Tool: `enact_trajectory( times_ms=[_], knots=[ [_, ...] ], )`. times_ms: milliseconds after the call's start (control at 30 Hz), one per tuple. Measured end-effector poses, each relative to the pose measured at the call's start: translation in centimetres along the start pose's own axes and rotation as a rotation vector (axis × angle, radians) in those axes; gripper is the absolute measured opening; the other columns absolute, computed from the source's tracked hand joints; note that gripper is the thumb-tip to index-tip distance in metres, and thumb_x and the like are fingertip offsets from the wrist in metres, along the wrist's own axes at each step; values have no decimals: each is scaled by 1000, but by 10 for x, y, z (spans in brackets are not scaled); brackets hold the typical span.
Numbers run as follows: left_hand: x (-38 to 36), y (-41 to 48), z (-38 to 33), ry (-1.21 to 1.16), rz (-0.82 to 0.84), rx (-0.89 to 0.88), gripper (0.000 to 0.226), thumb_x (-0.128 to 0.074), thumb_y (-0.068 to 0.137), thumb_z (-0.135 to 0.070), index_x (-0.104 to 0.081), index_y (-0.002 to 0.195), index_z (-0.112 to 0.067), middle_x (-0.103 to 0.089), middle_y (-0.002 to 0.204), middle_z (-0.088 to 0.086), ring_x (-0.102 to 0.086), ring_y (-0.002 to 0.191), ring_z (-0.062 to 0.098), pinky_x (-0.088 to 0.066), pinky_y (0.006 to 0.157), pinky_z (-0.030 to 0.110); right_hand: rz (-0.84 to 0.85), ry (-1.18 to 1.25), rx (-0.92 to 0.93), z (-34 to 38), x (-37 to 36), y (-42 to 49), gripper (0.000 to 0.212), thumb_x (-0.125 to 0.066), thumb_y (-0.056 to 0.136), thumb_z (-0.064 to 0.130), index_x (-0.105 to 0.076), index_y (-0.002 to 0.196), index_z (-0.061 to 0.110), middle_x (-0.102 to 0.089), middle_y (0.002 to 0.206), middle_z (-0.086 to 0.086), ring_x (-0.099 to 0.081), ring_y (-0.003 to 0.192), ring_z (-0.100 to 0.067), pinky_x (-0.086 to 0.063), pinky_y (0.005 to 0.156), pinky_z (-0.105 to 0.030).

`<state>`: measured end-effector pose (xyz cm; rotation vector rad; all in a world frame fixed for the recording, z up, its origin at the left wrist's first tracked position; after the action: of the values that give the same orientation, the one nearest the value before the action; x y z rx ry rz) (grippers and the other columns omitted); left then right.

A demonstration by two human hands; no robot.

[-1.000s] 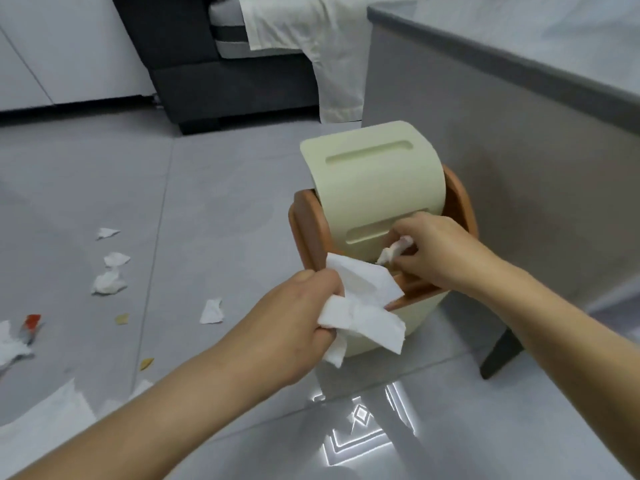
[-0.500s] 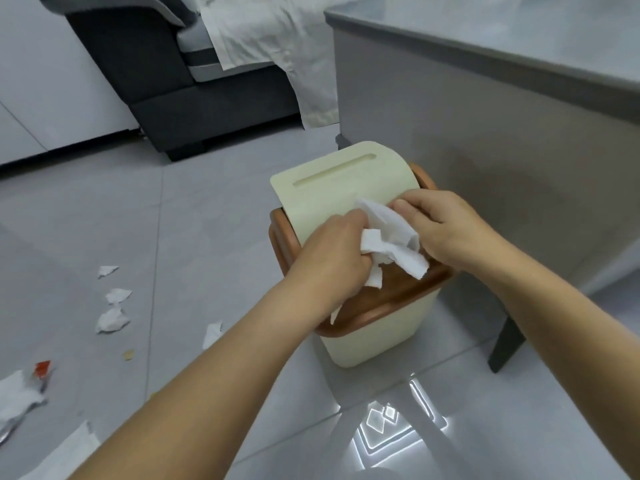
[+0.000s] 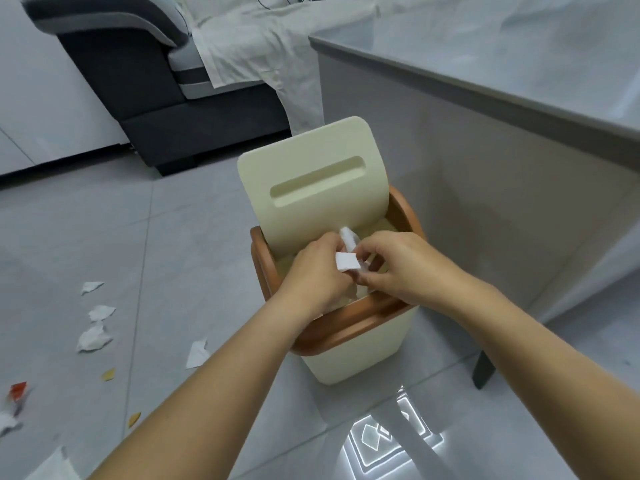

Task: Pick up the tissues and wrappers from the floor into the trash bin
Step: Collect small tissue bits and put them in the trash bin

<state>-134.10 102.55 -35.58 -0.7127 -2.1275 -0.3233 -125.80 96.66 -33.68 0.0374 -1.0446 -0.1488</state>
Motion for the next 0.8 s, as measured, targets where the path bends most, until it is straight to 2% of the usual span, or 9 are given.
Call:
enact_trajectory(
  times_ms=[100, 167, 233, 300, 400, 533, 600, 700, 800],
  knots=[
    [-5, -1, 3, 20, 45, 27, 38, -70, 72, -19, -47, 100, -28, -56, 96, -5, -52, 77, 11, -38, 54, 22, 20, -60, -14, -4, -6, 2, 19, -58, 85, 26, -64, 103, 24, -66, 98, 2, -60, 89, -18, -53, 76, -43],
    [-8, -4, 1, 59, 85, 17, 52, -70, 73, -26, -44, 119, -24, -57, 114, 2, -56, 94, 20, -43, 67, 25, 43, -102, -25, -7, -9, 3, 19, -57, 85, 28, -63, 102, 26, -67, 98, 5, -60, 90, -17, -53, 76, -42],
    [-8, -7, -3, 97, 107, -3, 62, -71, 73, -35, -41, 126, -22, -56, 122, 2, -54, 104, 22, -42, 77, 27, 42, -101, -37, -9, -9, 4, 17, -59, 84, 29, -63, 100, 26, -67, 97, 6, -60, 92, -17, -53, 76, -40],
    [-5, -10, -7, 121, 105, -21, 63, -72, 73, -40, -44, 125, -19, -57, 123, 2, -55, 107, 22, -41, 79, 27, 39, -80, -44, -11, -9, 4, 18, -62, 83, 30, -62, 100, 26, -66, 96, 6, -61, 91, -17, -54, 76, -39],
    [8, -14, -7, 103, 55, -3, 63, -74, 71, -38, -46, 125, -19, -58, 123, 1, -55, 110, 21, -45, 85, 29, 35, -1, -50, -12, -7, 3, 29, -68, 78, 36, -60, 105, 28, -65, 103, 7, -61, 89, -13, -55, 77, -37],
    [33, -24, -4, 10, -63, 11, 64, -77, 69, -39, -46, 123, -26, -59, 112, -4, -57, 102, 16, -50, 86, 30, -148, 60, -13, -7, 15, 0, 35, -71, 72, 44, -60, 101, 29, -64, 100, 10, -59, 85, -8, -54, 76, -37],
    [46, -31, -2, -35, -118, 3, 65, -77, 67, -41, -46, 122, -29, -57, 106, -7, -56, 99, 14, -51, 85, 32, -224, 118, 17, -3, 24, -3, 37, -71, 69, 47, -60, 101, 31, -61, 99, 12, -57, 86, -7, -51, 75, -32],
    [62, -43, 5, -110, -173, 6, 66, -79, 65, -42, -46, 121, -31, -55, 105, -8, -56, 95, 12, -52, 81, 32, -223, 198, 73, 8, 24, -5, 42, -72, 67, 46, -59, 105, 32, -59, 101, 12, -55, 89, -3, -42, 74, -19],
    [71, -57, 11, -206, -196, -2, 65, -80, 64, -38, -47, 119, -32, -56, 104, -9, -58, 87, 6, -52, 72, 27, -212, 225, 104, 20, 22, -5, 44, -74, 67, 42, -59, 107, 31, -60, 103, 8, -57, 90, -4, -43, 74, -17]
  ],
)
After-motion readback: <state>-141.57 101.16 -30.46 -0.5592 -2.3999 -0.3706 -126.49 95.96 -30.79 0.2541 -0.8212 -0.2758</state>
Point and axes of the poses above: each hand's wrist, its own y-axis towards the middle knuckle, its own x-axis out of the back of the hand, z = x × y, the point moved 9 cm from there along y, towards the middle knuckle
